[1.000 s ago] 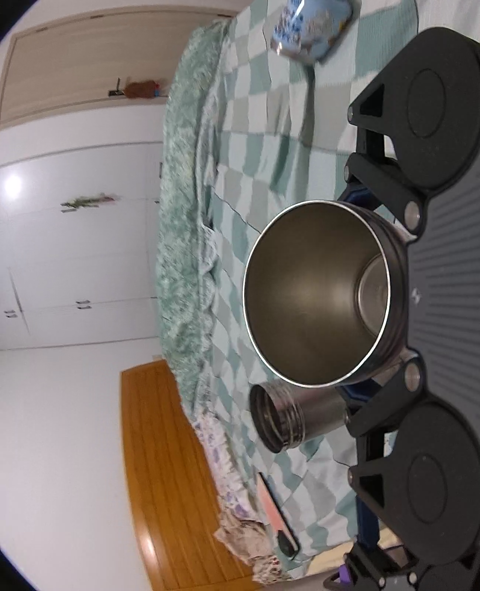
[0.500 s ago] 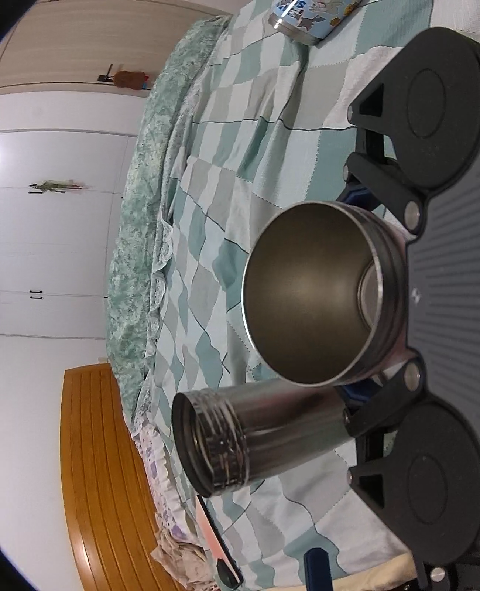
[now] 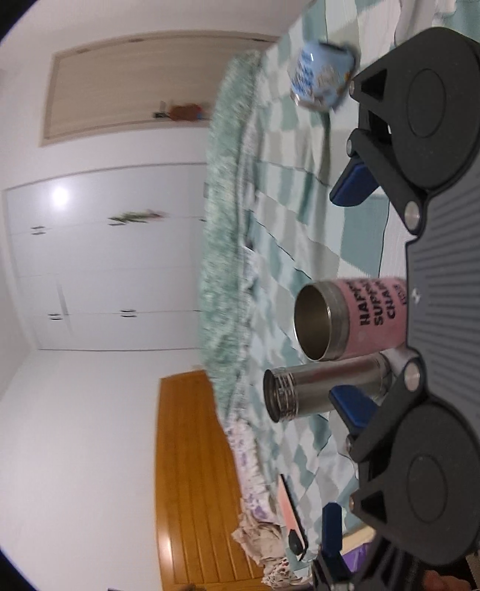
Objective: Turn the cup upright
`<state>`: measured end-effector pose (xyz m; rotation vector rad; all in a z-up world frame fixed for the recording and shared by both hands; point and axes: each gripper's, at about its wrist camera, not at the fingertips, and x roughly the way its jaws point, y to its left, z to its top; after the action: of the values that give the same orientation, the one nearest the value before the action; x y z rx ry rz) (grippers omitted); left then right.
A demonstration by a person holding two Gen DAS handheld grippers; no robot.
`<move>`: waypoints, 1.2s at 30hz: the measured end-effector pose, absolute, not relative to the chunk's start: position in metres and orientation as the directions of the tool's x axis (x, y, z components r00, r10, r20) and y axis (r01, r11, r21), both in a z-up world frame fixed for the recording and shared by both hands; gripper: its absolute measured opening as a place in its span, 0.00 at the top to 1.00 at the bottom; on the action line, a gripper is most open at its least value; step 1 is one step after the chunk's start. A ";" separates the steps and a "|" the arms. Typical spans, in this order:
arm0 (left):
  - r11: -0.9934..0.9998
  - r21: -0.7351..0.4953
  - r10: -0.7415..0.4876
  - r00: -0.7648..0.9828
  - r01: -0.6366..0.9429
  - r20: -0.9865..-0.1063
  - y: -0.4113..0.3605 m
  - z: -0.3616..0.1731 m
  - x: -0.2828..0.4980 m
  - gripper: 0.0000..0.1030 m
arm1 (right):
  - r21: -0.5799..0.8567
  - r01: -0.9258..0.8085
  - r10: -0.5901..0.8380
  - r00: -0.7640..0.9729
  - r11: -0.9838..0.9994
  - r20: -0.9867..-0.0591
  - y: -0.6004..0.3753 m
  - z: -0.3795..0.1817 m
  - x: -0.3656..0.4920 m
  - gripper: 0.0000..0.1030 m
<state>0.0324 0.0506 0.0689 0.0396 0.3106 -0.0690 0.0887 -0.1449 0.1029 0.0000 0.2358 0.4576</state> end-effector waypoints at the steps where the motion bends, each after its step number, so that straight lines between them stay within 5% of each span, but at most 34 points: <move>1: 0.997 0.025 -0.068 0.954 0.078 -0.293 0.046 0.067 0.027 0.00 | 0.041 -0.431 0.429 0.878 0.901 -0.213 -0.150 0.101 0.079 0.00; 18: 0.998 0.018 -0.062 0.993 0.064 -0.097 -0.009 0.009 -0.016 0.00 | -0.008 -0.239 0.236 0.963 0.971 -0.128 -0.221 0.030 -0.012 0.00; 36: 0.997 0.030 -0.072 0.992 0.075 -0.102 -0.012 0.005 -0.015 0.00 | 0.011 -0.231 0.231 0.965 0.973 -0.128 -0.228 0.024 -0.008 0.00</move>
<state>-0.0146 -0.0121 0.0046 0.0340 0.1006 -0.0736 -0.0082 -0.2278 0.0237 -0.0044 0.1293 0.2338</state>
